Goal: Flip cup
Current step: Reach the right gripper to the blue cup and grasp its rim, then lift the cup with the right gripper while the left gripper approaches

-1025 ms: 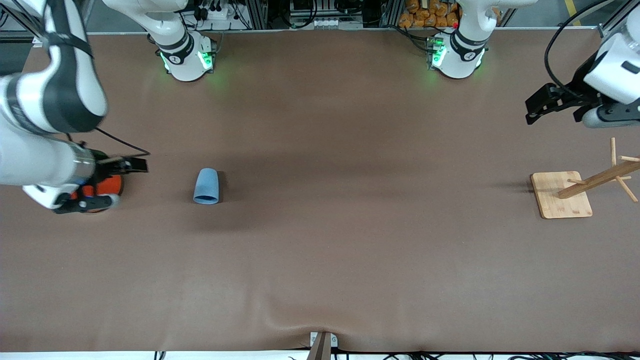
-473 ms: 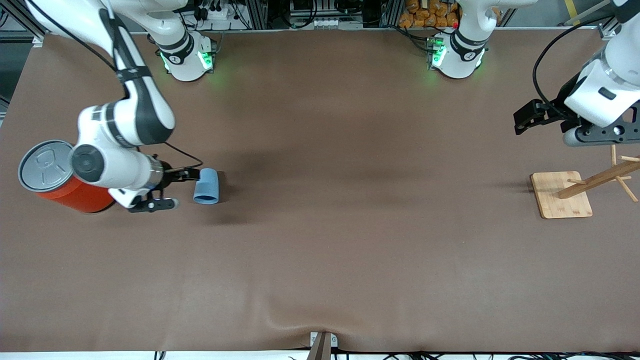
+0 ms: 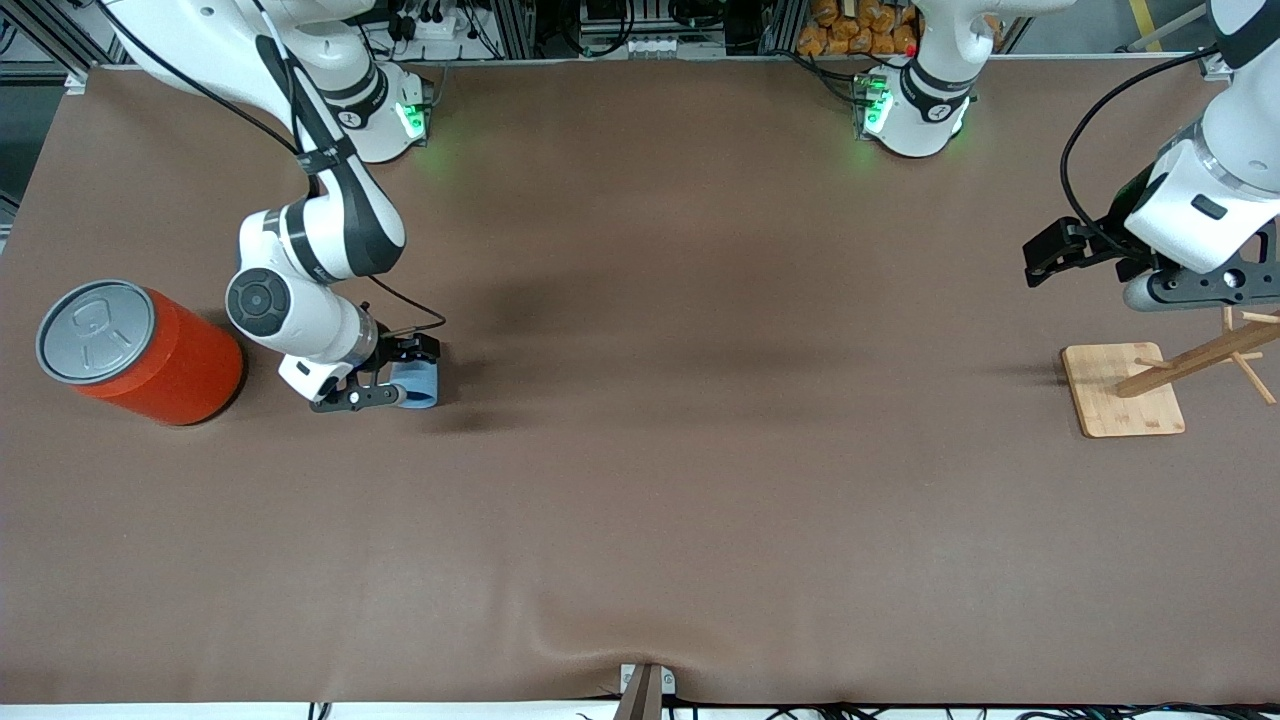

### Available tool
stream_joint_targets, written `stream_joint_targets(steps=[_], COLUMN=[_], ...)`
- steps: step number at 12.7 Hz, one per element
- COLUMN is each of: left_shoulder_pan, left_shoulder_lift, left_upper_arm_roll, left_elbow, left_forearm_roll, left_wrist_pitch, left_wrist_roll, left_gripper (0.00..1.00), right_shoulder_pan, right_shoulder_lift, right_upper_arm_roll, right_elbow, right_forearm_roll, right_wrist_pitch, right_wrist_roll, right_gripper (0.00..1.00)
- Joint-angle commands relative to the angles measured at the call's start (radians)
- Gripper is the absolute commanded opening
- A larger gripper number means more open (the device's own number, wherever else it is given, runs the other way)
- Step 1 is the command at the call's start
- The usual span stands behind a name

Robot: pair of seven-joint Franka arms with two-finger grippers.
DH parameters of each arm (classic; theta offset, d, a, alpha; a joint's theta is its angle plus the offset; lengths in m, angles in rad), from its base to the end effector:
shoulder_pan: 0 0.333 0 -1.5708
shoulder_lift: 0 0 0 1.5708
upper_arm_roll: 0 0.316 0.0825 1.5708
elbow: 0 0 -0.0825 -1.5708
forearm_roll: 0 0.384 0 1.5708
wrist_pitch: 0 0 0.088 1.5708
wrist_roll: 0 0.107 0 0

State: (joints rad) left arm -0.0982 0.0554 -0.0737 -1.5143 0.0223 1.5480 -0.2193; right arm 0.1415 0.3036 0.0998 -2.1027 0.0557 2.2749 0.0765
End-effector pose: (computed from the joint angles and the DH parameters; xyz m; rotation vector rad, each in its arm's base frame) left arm 0.5616 -0.0938 0.6181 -3.1185 -0.0744 0.0274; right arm 0.5487 0.1359 0.2637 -3.0796 -0.1902 0.2161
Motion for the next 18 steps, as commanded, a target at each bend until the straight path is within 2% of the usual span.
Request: stream_joint_targets(steps=[1,4,5,7,8,10,13,15,16,18], left_shoulder_pan=[-0.003,-0.003,-0.003,-0.003,-0.005,-0.005,-0.009,-0.009,-0.009,-0.011], left_shoulder_lift=[0.020,0.021,0.021,0.021,0.021,0.021,0.021,0.026,0.026,0.026], left_upper_arm_roll=[-0.003,-0.003,-0.005,-0.005,-0.005,-0.005,-0.018,-0.018,-0.018,-0.018], left_elbow=[0.025,0.025,0.025,0.025,0.025,0.025,0.025,0.025,0.025,0.025], left_forearm_roll=[-0.002,-0.002,-0.002,-0.002,-0.002,-0.002,-0.030,-0.047,-0.048,-0.054], left_wrist_pitch=[0.012,0.017,0.017,0.017,0.017,0.018,0.040,0.041,0.047,0.050], left_wrist_roll=[-0.034,-0.034,-0.034,-0.034,-0.034,-0.034,-0.034,-0.034,-0.034,-0.034], left_gripper=[1.00,1.00,1.00,1.00,1.00,1.00,1.00,1.00,1.00,1.00], right_shoulder_pan=[-0.011,-0.013,-0.008,-0.014,-0.014,-0.007,0.038,0.079,0.119,0.252], right_shoulder_lift=[0.017,0.074,0.077,0.080,0.080,0.078,0.092,0.129,0.178,0.317], right_upper_arm_roll=[0.003,0.005,0.005,0.005,0.006,0.008,0.040,0.102,0.125,0.129], right_elbow=[-0.061,-0.085,-0.086,-0.076,-0.062,0.019,0.276,0.384,0.473,0.674], right_forearm_roll=[-0.030,-0.030,-0.030,-0.028,-0.025,-0.016,-0.013,-0.011,-0.011,-0.042], right_wrist_pitch=[0.111,0.215,0.225,0.209,0.200,0.117,-0.162,-0.167,-0.167,-0.169], right_wrist_roll=[0.006,0.009,0.009,0.006,0.011,0.008,-0.003,-0.011,-0.001,-0.064], right_gripper=[1.00,1.00,0.84,0.11,0.00,0.00,0.00,0.00,0.00,0.00])
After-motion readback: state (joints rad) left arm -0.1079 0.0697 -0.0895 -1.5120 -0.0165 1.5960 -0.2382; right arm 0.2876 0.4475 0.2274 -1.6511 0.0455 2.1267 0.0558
